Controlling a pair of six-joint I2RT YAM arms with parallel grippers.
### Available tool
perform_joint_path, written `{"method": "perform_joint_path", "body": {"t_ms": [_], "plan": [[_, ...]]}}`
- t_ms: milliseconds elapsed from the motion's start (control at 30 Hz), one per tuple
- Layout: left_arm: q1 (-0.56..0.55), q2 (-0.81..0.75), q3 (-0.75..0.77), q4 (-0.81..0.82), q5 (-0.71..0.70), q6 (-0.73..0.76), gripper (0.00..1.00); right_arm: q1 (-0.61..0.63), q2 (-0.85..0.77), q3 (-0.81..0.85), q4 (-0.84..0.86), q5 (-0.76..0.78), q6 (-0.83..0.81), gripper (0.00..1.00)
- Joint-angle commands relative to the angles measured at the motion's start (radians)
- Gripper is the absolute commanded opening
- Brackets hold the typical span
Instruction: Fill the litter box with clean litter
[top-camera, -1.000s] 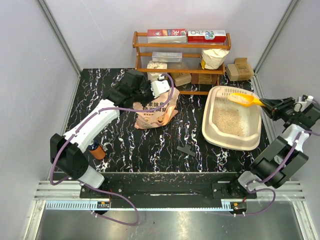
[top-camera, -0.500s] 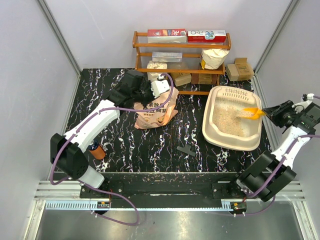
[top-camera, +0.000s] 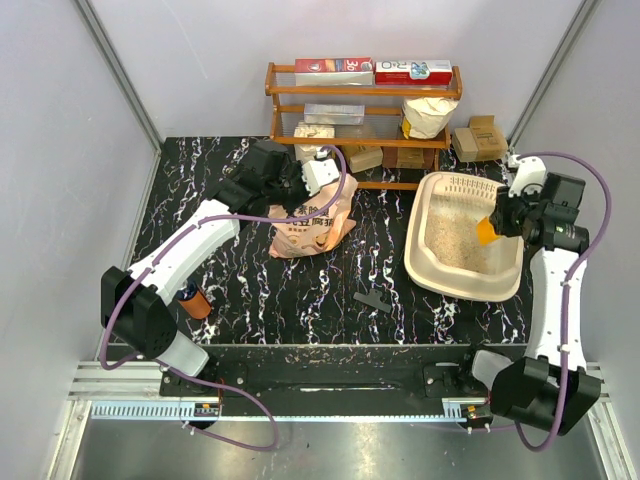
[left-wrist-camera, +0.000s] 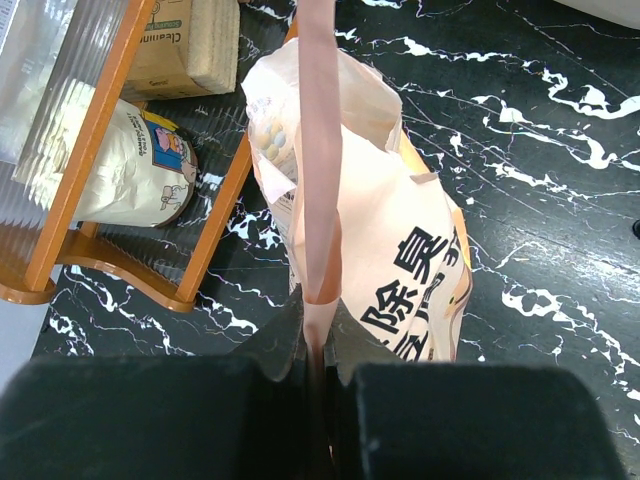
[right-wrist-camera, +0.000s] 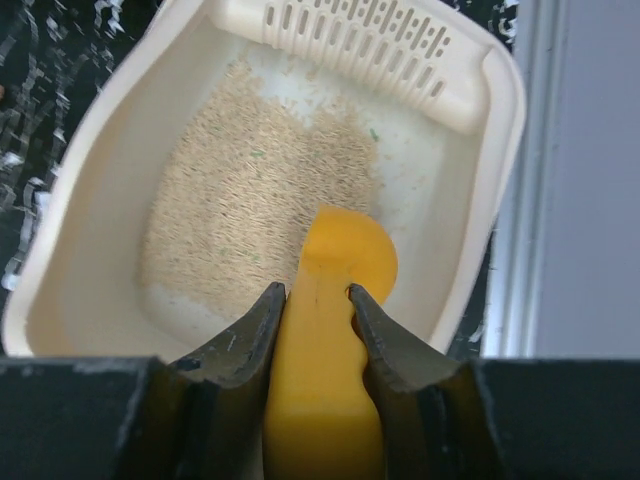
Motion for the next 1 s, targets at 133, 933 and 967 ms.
{"method": "perform_joint_path", "body": {"t_ms": [133,933,967], "plan": [[-0.006,-0.047,0.015,0.084,0.073,-0.026,0.0,0.081,0.096,0.264,-0.142,0.132,-0.198,0.0],[-0.006,-0.099,-0.018,0.059,0.073,-0.061,0.0,0.552,0.657,0.846,0.112,-0.463,0.302,0.0],[-0.006,-0.099,-0.017,0.059,0.07,-0.058,0.0,0.564,0.683,0.854,0.085,-0.461,0.264,0.0]]}}
